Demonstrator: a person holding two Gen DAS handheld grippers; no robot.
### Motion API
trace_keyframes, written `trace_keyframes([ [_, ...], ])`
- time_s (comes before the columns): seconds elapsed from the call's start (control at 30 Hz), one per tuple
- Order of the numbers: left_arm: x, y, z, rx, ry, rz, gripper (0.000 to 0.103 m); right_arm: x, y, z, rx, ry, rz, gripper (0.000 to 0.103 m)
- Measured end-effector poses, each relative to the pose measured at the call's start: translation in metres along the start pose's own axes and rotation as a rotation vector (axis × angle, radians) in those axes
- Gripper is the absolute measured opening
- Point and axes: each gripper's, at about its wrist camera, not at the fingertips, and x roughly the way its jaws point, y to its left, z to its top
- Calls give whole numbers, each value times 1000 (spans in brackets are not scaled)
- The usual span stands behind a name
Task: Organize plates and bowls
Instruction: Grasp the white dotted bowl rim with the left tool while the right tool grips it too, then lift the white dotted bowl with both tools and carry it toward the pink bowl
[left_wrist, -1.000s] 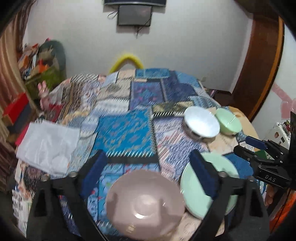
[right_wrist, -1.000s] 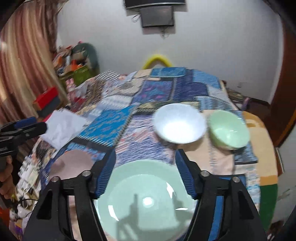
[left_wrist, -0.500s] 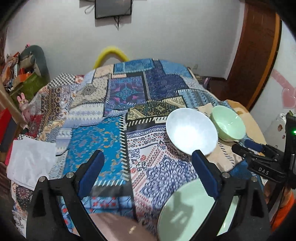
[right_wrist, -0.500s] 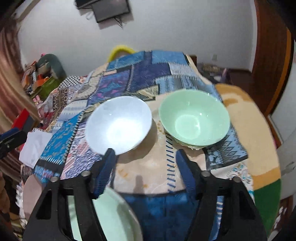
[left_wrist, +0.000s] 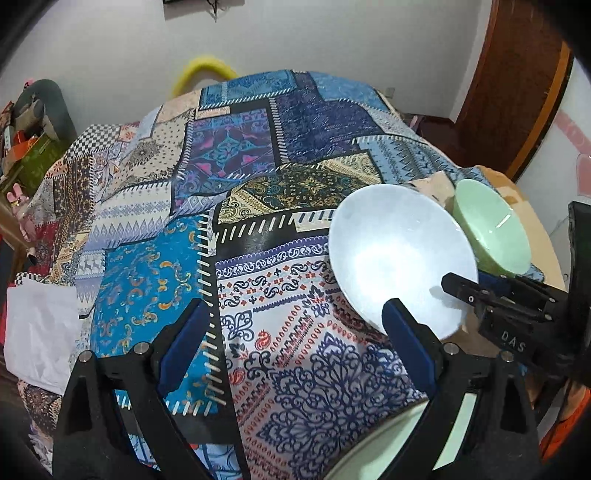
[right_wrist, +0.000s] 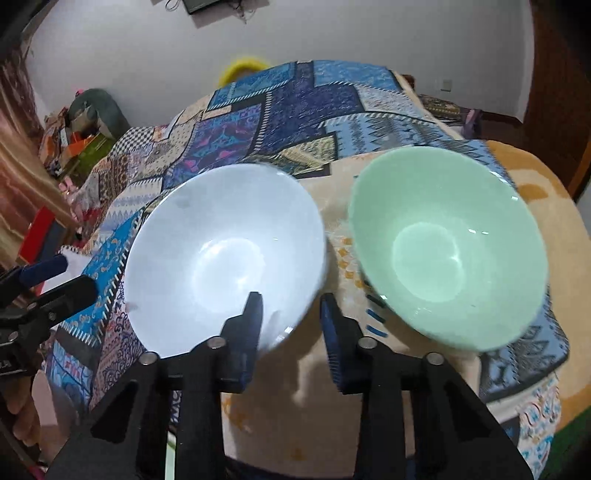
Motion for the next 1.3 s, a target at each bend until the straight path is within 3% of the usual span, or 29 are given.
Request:
trace_keyframes([
  [0.1,8,2,2,-15,8,-8,86,3,3,1,-9,-3,-10,23],
  [0.23,19,1,2,-11,42,-32,75,4,5,2,-33,14,44,22],
  [0.4,29,-3,-2,4,77,-47,53,4,16,1,-91,54,107,22],
  [0.53,38,-1,-3,-4,101,-40,48,3,26,-1,-141,73,118,22],
  [0.63,47,0,-3,-9,114,-10,29,4,27,3,-141,82,116,22],
  [0.7,52,2,-3,-15,128,-36,20,7,24,6,-115,93,124,23],
  [0.87,50,-4,-4,29,100,-18,15,12,24,11,-94,78,88,24],
  [1.0,48,-12,-4,61,85,19,15,17,23,11,-78,74,80,20],
  [1.3,35,-16,-6,83,74,18,15,-3,26,6,-85,47,78,19],
])
